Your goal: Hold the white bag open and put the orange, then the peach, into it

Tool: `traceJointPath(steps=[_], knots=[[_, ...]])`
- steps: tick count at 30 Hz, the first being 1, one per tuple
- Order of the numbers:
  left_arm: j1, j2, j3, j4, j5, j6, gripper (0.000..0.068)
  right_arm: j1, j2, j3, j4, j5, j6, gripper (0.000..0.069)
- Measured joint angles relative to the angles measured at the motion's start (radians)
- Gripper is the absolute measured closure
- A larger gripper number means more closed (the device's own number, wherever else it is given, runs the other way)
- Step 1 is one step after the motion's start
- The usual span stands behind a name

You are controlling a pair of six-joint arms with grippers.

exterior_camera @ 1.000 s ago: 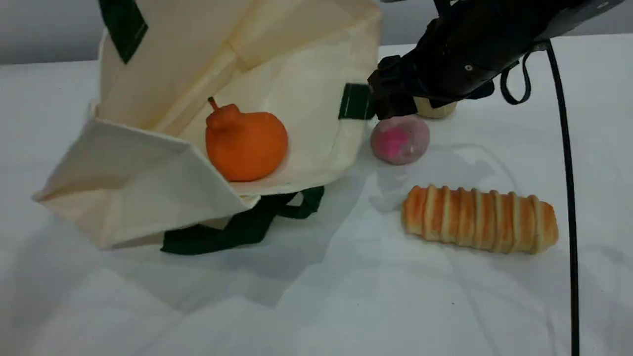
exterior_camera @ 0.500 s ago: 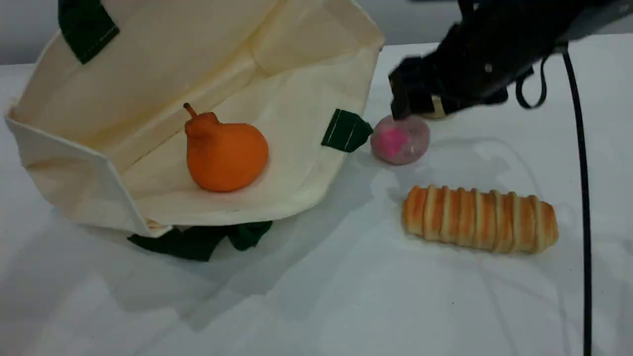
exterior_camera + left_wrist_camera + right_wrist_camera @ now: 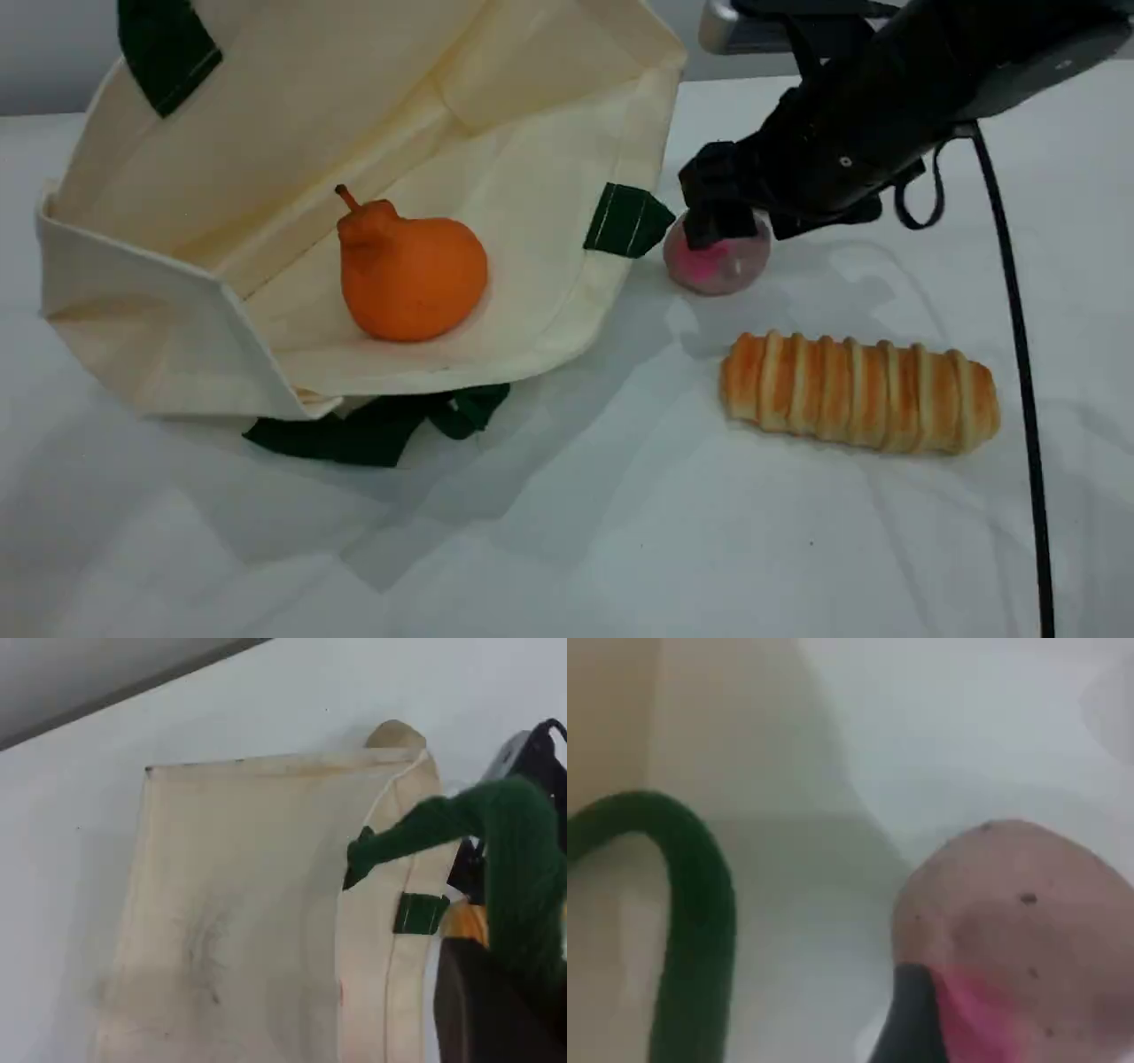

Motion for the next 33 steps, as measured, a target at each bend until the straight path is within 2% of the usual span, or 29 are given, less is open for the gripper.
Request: traceJointPath(steps=[9,15,17,21,27,30,31,33], knots=[[0.000,0.000,0.000,0.000,0.004,0.000,0.0601,0.000,0.062,-0.078,0.000,-0.011,0.000,0.0169],[0.000,0.000,0.000,0.000,0.008,0.000,0.0601,0.000,0.089,-0.084,0.000,-0.008,0.000,0.0181],[0.000,0.000,0.000,0.000,0.008,0.000,0.0601,0.000,0.089,-0.084,0.000,-0.008,0.000,0.0220],[0.000,0.000,0.000,-0.001,0.008,0.000,0.0601,0.000,0.089,-0.084,0.000,-0.008,0.000,0.0349],[0.000,0.000,0.000,-0.004,0.009,0.000,0.0601,0.003,0.084,-0.083,0.001,-0.057,0.001,0.0356],[0.000,0.000,0.000,-0.020,0.010,0.002,0.0601,0.004,0.053,-0.068,0.001,-0.157,0.002,0.0361],[0.000,0.000,0.000,-0.032,0.010,0.016,0.0601,0.000,0.038,-0.057,0.001,-0.213,0.001,0.0382],[0.000,0.000,0.000,-0.046,0.009,0.028,0.0601,-0.023,-0.006,-0.041,0.002,-0.343,-0.001,0.0533]])
